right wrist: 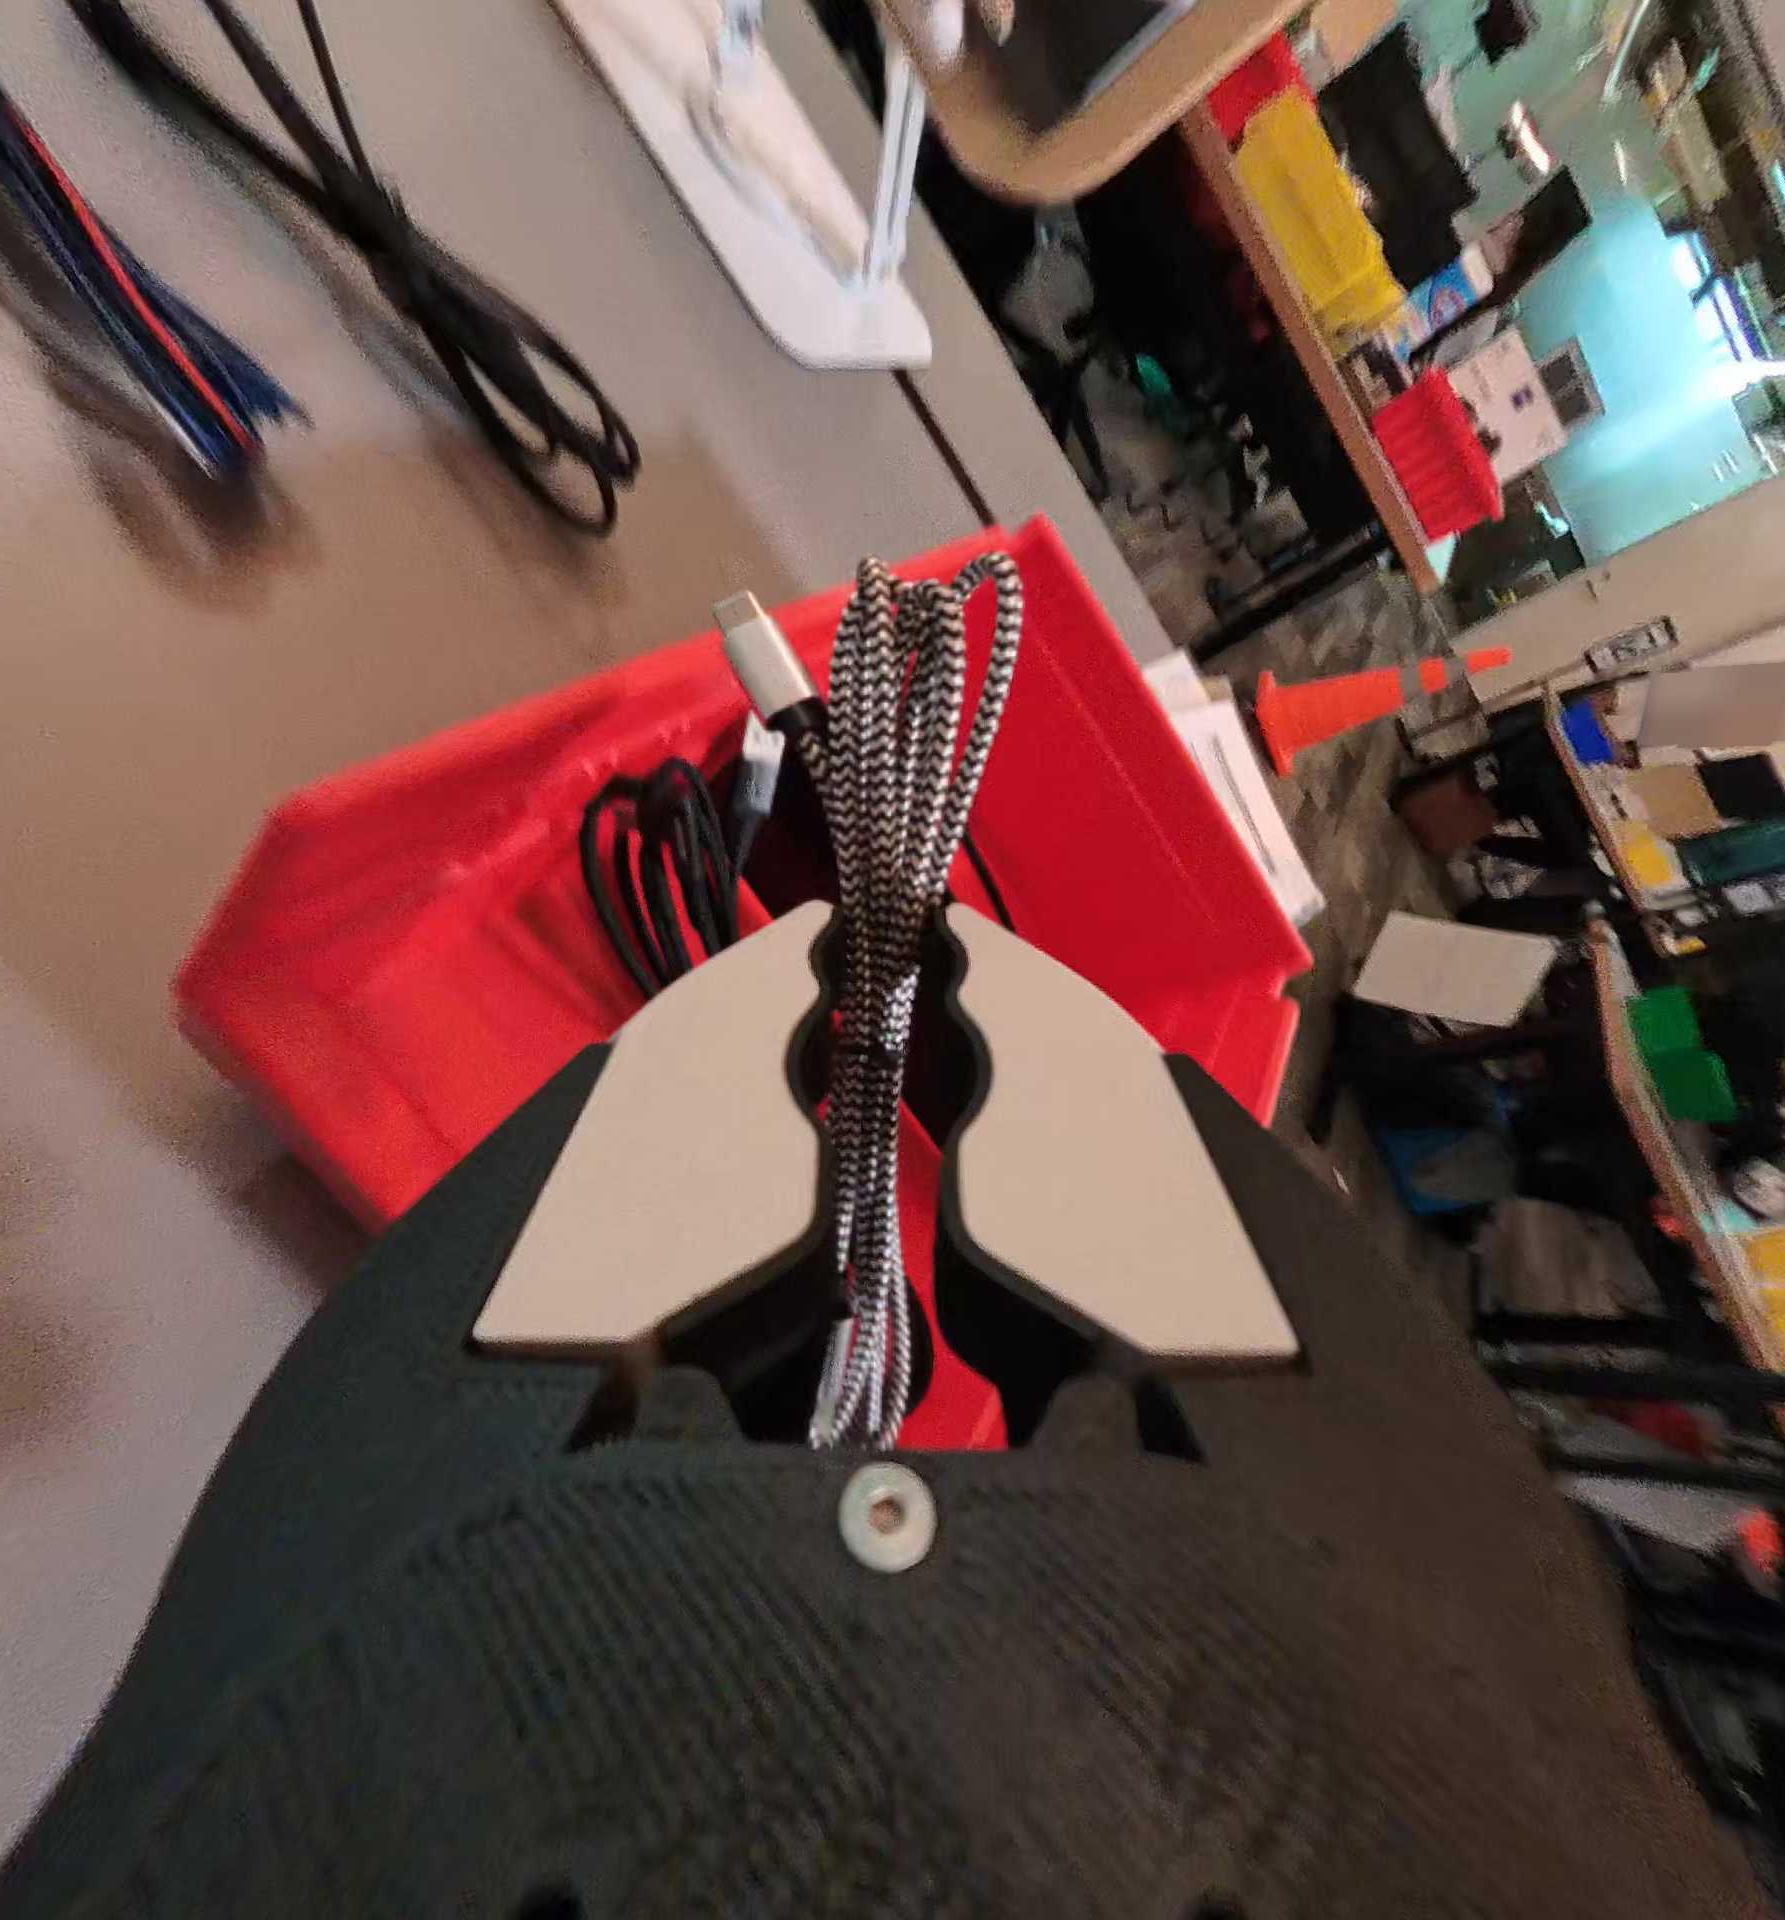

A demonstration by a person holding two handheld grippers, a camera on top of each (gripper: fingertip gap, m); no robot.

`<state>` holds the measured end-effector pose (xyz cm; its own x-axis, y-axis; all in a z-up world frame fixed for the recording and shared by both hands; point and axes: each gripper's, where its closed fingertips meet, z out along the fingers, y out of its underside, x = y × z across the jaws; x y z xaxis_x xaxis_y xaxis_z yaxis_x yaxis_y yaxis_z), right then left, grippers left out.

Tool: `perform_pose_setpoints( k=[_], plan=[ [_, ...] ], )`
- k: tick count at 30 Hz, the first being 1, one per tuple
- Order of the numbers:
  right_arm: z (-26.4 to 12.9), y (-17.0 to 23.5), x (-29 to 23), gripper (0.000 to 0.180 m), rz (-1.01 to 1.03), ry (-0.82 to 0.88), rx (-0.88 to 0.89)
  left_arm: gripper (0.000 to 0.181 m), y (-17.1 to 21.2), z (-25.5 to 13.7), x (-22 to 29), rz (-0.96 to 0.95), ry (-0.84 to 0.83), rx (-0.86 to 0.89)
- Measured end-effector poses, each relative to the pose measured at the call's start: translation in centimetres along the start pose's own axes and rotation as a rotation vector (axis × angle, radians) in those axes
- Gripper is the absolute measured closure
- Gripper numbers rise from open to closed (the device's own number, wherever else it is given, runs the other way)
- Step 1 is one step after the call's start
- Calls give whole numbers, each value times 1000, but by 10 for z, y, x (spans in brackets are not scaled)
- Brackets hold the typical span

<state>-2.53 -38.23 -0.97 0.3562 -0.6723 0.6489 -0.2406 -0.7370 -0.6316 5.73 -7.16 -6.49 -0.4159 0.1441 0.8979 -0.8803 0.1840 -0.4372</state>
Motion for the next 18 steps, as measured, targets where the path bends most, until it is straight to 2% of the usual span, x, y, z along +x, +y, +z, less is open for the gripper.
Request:
perform_pose_setpoints(
  k=[2,5,13,18],
  plan=[
    [11,19,9,155,-19,104,-80,170,0,0,0,0,-1,-1],
    [13,32,15,149,9,131,-150,170,0,0,0,0,-1,-3],
    [0,-29,17,150,125,111,100,170,1,0,0,-2,-1,-8],
    [5,-47,19,144,157,149,95,170,1,0,0,0,-3,-9]
  ],
)
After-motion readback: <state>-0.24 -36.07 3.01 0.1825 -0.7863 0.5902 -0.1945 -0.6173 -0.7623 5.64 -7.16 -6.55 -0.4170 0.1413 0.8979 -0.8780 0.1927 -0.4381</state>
